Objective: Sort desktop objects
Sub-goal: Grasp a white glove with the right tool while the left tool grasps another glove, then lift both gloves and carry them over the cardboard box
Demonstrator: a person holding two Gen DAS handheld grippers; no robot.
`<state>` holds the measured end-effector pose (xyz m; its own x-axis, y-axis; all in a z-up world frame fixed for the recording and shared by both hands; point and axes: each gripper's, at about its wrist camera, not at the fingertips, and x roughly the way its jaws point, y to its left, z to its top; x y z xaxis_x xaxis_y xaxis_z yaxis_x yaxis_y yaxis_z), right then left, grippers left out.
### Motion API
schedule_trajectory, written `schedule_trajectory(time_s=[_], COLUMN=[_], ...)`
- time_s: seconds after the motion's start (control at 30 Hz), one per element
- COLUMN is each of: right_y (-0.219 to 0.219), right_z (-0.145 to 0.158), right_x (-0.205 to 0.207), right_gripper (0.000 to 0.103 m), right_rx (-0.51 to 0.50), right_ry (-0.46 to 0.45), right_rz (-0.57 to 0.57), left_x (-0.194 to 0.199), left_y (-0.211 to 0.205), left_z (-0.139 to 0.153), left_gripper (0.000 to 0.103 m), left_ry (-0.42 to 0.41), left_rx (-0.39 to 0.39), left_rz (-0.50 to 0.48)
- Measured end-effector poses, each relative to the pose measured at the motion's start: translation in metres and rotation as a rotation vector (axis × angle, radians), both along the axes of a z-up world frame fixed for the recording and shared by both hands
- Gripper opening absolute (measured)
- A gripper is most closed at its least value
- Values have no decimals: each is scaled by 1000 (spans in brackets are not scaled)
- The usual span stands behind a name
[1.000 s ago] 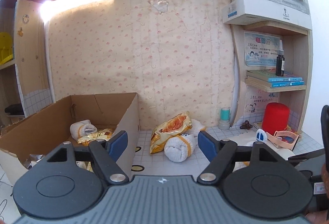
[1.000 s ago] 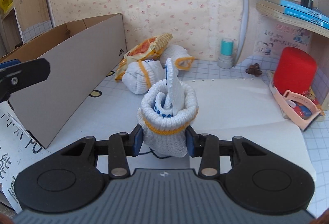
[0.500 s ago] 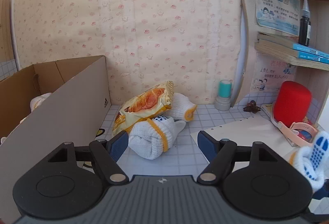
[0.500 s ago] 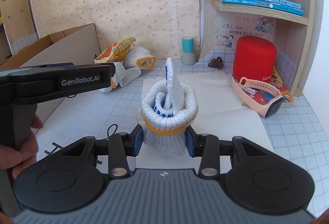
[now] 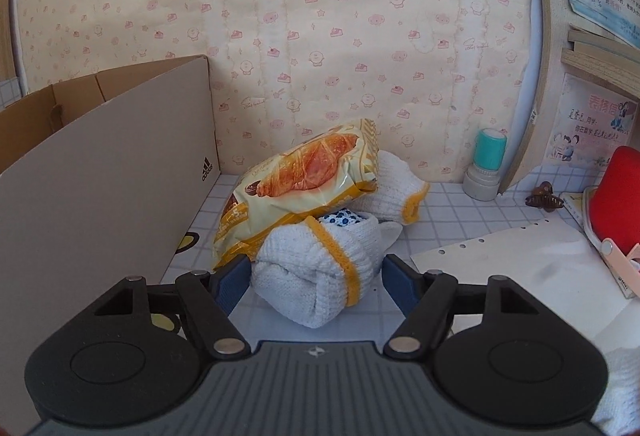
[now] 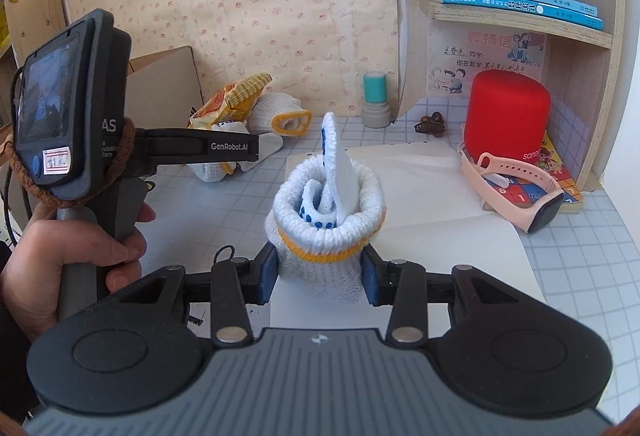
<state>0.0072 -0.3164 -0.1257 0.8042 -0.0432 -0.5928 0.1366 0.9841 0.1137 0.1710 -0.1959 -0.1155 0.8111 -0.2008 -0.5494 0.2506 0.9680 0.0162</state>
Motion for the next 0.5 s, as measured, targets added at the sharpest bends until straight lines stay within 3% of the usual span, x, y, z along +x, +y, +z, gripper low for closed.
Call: schedule_trajectory(time_s=[0.2, 0.5], right_y=[2, 6], right_z=[0, 2], right_x=[1, -1], right_gripper=[41, 42], right_rx=[-7, -6], right_ry=[8, 4], right_rz=[-1, 4], left_x=[-6, -44], left_y=[6, 18], left_z=[2, 8], left_gripper=[53, 52], left_ry=[-26, -48], left_rx=[-24, -12], left_rz=[-28, -73])
